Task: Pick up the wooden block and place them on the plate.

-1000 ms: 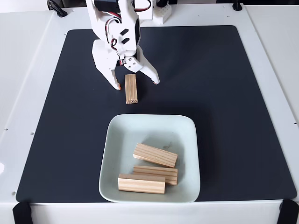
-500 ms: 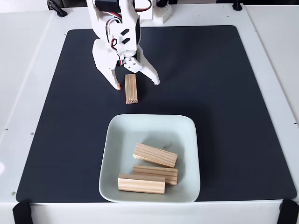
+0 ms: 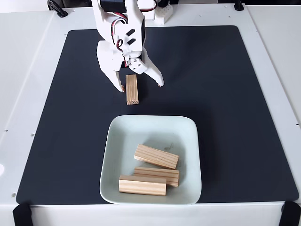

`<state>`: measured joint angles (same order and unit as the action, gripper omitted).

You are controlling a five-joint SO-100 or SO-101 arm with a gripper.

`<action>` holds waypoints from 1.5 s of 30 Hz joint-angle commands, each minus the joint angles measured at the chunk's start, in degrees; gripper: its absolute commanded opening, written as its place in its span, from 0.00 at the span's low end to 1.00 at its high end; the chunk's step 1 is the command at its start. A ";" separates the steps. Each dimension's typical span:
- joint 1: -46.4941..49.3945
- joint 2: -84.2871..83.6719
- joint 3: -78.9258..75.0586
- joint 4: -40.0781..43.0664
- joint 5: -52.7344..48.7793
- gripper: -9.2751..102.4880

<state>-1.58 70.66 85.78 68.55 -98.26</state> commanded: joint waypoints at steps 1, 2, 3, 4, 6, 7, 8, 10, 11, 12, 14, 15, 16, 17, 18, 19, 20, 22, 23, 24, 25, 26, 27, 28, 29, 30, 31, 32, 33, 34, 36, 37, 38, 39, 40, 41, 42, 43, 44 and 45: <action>-1.14 0.18 -2.72 -0.62 2.29 0.49; -1.14 0.18 -2.81 -0.62 2.72 0.48; -1.23 0.18 -2.81 -0.62 2.99 0.48; -1.23 0.18 -2.64 -0.62 2.99 0.46; -1.23 0.18 -2.20 -0.62 2.81 0.40; -1.23 0.18 -2.11 -0.62 2.81 0.36; -1.05 0.18 -2.11 -0.62 2.81 0.32; -0.97 0.18 -2.02 -0.62 2.81 0.22; -0.97 0.18 -2.02 -0.62 2.81 0.17; -0.97 0.18 -2.02 -0.62 2.81 0.12; -0.88 0.09 -1.93 -0.62 2.90 0.07; -0.88 0.09 -1.76 -0.62 2.90 0.08; -0.79 0.09 -1.41 -0.62 2.90 0.09; -0.79 0.09 -0.97 -0.62 2.90 0.09; -0.70 0.18 -0.70 -0.62 2.90 0.08; -0.62 0.18 -0.44 -0.62 2.90 0.08; -0.53 0.26 -0.18 -0.62 2.90 0.08; -0.26 1.05 0.09 -0.53 2.90 0.08; -0.26 1.41 0.09 -0.35 2.90 0.08; -0.18 1.85 -0.35 0.00 2.99 0.08; -0.18 3.08 -0.62 0.09 3.16 0.08; -0.18 5.10 -0.35 -0.35 4.31 0.08; -0.26 7.56 0.09 -0.70 5.89 0.08; -0.62 9.49 0.09 -0.70 7.65 0.08; -0.97 11.43 0.09 -0.70 9.67 0.08; -1.14 13.18 0.00 -0.70 11.87 0.08; -1.23 14.41 -0.35 -0.70 14.50 0.08; -1.41 15.47 -0.70 -0.79 17.93 0.08; -2.20 16.79 -0.88 -1.58 21.62 0.08; -2.64 17.75 -0.97 -3.08 26.28 0.08; -3.25 20.65 -1.05 -8.79 37.62 0.08; -3.52 22.68 -0.97 -12.48 43.86 0.08; -3.60 24.61 -0.97 -16.17 50.54 0.08; -3.60 26.37 -0.97 -19.86 57.48 0.08; -3.60 28.12 -0.97 -23.38 64.51 0.08; -3.69 29.79 -0.97 -26.72 71.37 0.08; -3.69 31.29 -0.79 -29.88 77.87 0.08; -3.52 32.61 -0.53 -32.87 83.94 0.08; -3.25 33.84 -0.26 -35.60 89.12 0.08; -3.16 34.72 -0.18 -37.97 93.34 0.08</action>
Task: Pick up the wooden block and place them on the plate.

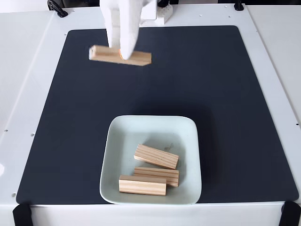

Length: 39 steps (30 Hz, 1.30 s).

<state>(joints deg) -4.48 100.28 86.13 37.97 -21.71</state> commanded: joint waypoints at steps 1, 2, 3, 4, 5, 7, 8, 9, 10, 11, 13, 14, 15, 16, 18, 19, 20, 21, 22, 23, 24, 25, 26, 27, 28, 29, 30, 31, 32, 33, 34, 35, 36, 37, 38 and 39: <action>-0.18 5.62 -0.53 -9.32 20.39 0.08; -0.18 6.06 -0.53 -10.99 22.76 0.08; -0.44 6.24 -0.53 -12.22 24.17 0.08; -0.70 6.24 -0.53 -12.92 24.61 0.08; -0.88 5.98 -0.53 -13.18 24.87 0.08; -2.11 5.54 -0.53 -13.18 25.05 0.08; -2.81 5.36 -0.53 -13.18 24.79 0.08; -3.25 5.01 -0.53 -13.10 24.79 0.08; -3.52 4.57 -0.53 -13.10 25.31 0.08; -3.78 3.87 -0.53 -13.10 25.40 0.08; -4.13 2.02 -0.53 -13.01 25.49 0.08; -4.75 0.97 -0.53 -12.74 25.49 0.08; -5.36 -0.26 -0.53 -12.66 25.49 0.08; -5.80 -1.49 -0.53 -12.66 25.49 0.08; -6.15 -4.39 -0.62 -12.66 25.58 0.08; -6.33 -5.98 -0.97 -12.57 25.58 0.08; -6.77 -7.73 -1.32 -12.57 25.58 0.08; -6.94 -9.67 -1.49 -12.57 25.58 0.08; -7.12 -11.60 -2.02 -12.57 25.58 0.08; -7.21 -13.80 -2.99 -12.57 25.58 0.08; -7.21 -16.08 -3.96 -12.57 25.58 0.08; -7.21 -18.63 -5.36 -12.57 25.58 0.08; -7.21 -21.18 -7.12 -12.57 25.58 0.08; -7.21 -23.64 -9.05 -12.57 25.66 0.08; -7.21 -26.02 -11.07 -12.57 26.10 0.08; -7.21 -28.39 -13.10 -12.48 27.69 0.08; -7.03 -30.59 -15.29 -12.30 29.71 0.08; -7.03 -32.61 -17.40 -11.51 31.73 0.08; -7.03 -34.28 -19.86 -10.20 33.40 0.08; -7.12 -35.86 -22.24 -8.17 34.37 0.08; -7.29 -37.09 -24.61 -5.63 34.98 0.08; -7.38 -38.23 -26.72 -2.72 34.98 0.08; -7.47 -39.11 -28.65 0.09 35.16 0.08; -7.47 -39.46 -30.06 2.55 35.33 0.08; -7.47 -39.81 -30.85 4.13 35.42 0.08; -7.47 -40.17 -31.46 5.27 35.42 0.08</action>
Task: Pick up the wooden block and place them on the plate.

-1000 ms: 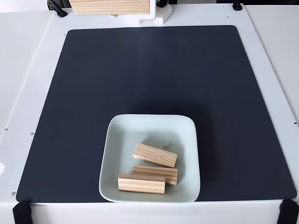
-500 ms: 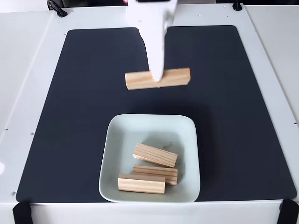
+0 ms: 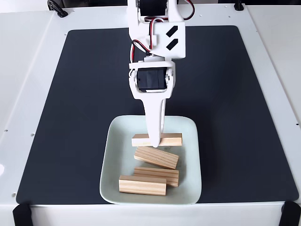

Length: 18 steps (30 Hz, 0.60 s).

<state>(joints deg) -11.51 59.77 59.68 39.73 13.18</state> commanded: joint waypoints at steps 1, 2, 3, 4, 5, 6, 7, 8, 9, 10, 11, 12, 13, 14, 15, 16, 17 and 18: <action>-0.44 0.26 -4.92 3.78 0.53 0.08; -0.44 0.18 -4.92 4.04 0.44 0.08; -0.44 0.18 -4.92 4.13 0.26 0.08; -0.35 0.18 -4.92 4.22 0.18 0.08; -0.35 0.18 -4.92 4.22 0.09 0.08; -0.35 0.35 -4.92 4.22 0.09 0.08; -0.35 0.44 -4.92 4.22 0.18 0.08; -0.35 0.62 -4.92 4.22 0.18 0.08; -0.35 0.70 -4.92 4.22 0.00 0.08; -0.35 0.88 -4.92 4.22 -0.09 0.08; -0.35 0.88 -4.92 4.31 -0.26 0.10; -0.35 0.88 -4.92 4.31 -0.97 0.14; -0.35 0.88 -4.83 4.31 -1.93 0.19; -0.35 0.88 -4.75 4.39 -2.29 0.26; -0.35 0.97 -4.13 4.39 -2.11 0.34; -0.26 0.97 -3.60 4.39 -2.11 0.41; -0.18 1.05 -3.08 4.39 -2.11 0.49; 0.00 1.05 -2.55 4.39 -2.11 0.55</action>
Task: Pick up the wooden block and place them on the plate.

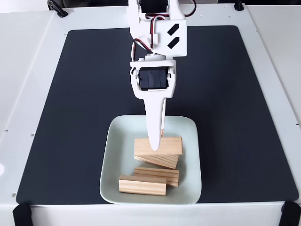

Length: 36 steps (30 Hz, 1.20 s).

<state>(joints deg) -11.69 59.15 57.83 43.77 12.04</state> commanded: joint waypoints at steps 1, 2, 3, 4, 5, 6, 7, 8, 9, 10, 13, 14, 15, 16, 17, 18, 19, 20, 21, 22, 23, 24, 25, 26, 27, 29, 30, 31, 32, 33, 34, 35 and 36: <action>0.26 1.67 -0.35 0.35 -0.97 0.60; 0.35 1.67 0.00 0.35 -0.97 0.63; 0.35 1.67 0.00 0.35 -0.97 0.64; 0.44 1.67 0.00 0.35 -0.97 0.64; 0.44 1.67 0.00 0.35 -0.97 0.64; 0.44 1.67 -0.09 0.35 -0.97 0.64; 0.53 1.76 -0.18 0.35 -0.97 0.64; 0.53 1.85 -0.35 0.35 -0.97 0.64; 0.53 1.93 -0.44 0.35 -0.97 0.64; 0.53 2.46 -0.44 0.26 -0.97 0.64; 0.35 5.54 0.88 0.26 -1.05 0.62; 0.44 6.77 1.85 -0.26 -1.05 0.58; 0.53 7.91 2.81 -0.44 -0.97 0.54; 0.53 9.32 3.69 -0.44 -0.97 0.49; 0.62 10.63 4.57 -0.44 -0.97 0.42; 0.70 12.13 5.45 -0.53 -0.88 0.35; 0.70 13.45 6.42 -0.53 -0.88 0.28; 0.70 15.03 7.38 -0.53 -0.88 0.21; 0.70 16.70 8.35 -0.53 -0.88 0.15; 0.70 18.63 9.49 -0.53 -0.88 0.09; 0.70 20.83 10.90 -0.62 -0.88 0.07; 0.62 23.29 12.48 -0.79 -0.88 0.08; 0.44 26.02 14.41 -2.02 -0.88 0.10; 0.44 28.74 16.70 -4.31 -0.88 0.11; 0.44 31.55 19.42 -7.56 -0.88 0.11; 0.44 37.35 26.02 -15.64 -0.88 0.11; 0.44 40.34 29.88 -19.95 -0.88 0.11; 0.35 43.42 33.93 -24.35 -0.88 0.11; 0.18 46.58 38.06 -28.65 -0.88 0.11; 0.18 49.75 42.28 -32.96 -0.88 0.11; 0.18 52.82 46.32 -37.09 -0.88 0.11; 0.18 55.90 50.54 -40.96 -0.88 0.11; 0.26 58.80 54.40 -44.56 -0.88 0.11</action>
<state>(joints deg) -11.51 108.37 103.01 10.02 11.69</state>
